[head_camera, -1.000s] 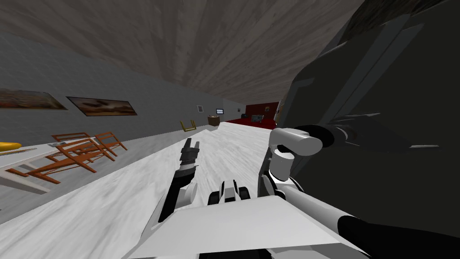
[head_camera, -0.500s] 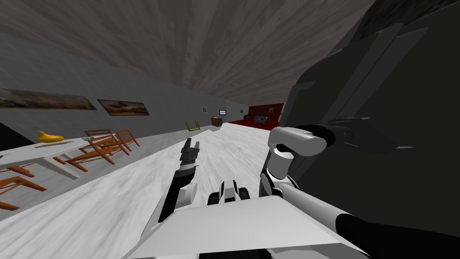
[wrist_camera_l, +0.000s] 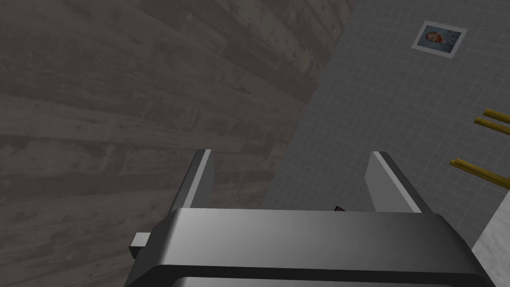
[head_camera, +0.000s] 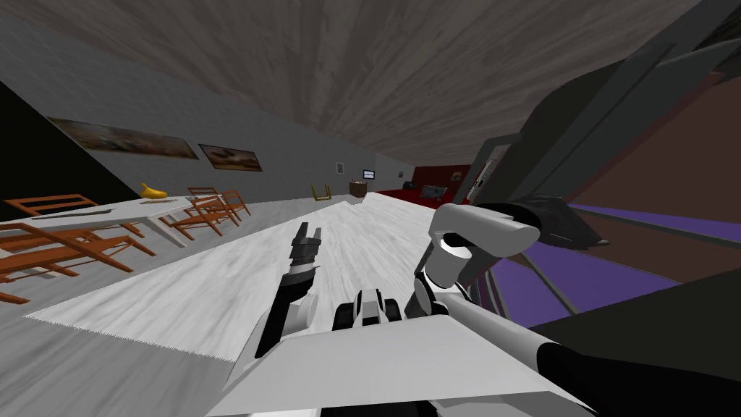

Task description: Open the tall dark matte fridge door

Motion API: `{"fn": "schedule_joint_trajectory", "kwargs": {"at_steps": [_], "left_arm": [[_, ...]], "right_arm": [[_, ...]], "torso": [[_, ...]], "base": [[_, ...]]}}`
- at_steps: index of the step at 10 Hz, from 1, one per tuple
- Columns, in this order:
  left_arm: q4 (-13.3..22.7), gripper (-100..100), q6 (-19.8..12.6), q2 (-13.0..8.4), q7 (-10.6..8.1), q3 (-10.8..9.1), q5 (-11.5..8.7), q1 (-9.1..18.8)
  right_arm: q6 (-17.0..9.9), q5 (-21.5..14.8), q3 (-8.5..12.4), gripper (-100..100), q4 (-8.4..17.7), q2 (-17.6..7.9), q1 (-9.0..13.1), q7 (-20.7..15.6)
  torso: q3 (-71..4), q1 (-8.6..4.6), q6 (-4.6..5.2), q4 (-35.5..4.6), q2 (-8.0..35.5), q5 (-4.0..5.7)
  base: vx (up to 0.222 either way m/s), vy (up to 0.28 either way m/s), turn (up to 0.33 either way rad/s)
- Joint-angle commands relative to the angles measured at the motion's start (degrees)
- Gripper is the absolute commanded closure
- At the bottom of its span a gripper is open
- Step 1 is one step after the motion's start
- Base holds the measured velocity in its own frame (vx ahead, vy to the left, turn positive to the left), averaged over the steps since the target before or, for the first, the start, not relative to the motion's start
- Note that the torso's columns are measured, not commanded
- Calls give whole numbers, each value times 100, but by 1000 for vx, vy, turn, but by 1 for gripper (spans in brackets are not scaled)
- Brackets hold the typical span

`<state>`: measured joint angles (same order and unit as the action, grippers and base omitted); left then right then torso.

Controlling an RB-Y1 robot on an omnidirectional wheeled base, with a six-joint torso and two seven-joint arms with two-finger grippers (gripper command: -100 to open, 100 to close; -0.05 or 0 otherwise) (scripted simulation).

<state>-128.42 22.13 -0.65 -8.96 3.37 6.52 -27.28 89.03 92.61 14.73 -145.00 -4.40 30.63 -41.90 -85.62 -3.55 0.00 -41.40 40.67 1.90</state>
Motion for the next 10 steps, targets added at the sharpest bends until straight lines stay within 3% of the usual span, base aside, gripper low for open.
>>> {"fn": "schedule_joint_trajectory", "kwargs": {"at_steps": [1, 6, 8, 10], "left_arm": [[0, 0, 0, 0, 0, -1, 0, 0], [1, 0, 0, 0, 0, -1, 0, 0], [1, 0, 0, 0, 0, -1, 0, 0], [1, 0, 0, 0, 0, 0, 0, 0]], "right_arm": [[216, 148, 78, -100, -227, 308, 16, -121], [334, 195, 88, -100, -483, 581, 55, -161], [93, 121, -1, -100, -278, 319, 394, -139], [55, 79, -7, -100, -149, 245, 516, -141]], "torso": [[39, -4, 19, -3, 32, 24], [46, 27, 17, 2, 30, 20], [36, 61, 13, -3, 26, -4], [44, 139, 12, -44, 73, -82]], "base": [[-1, -24, 44], [-5, -3, 11], [-45, 67, 46], [-52, 63, 50]]}}
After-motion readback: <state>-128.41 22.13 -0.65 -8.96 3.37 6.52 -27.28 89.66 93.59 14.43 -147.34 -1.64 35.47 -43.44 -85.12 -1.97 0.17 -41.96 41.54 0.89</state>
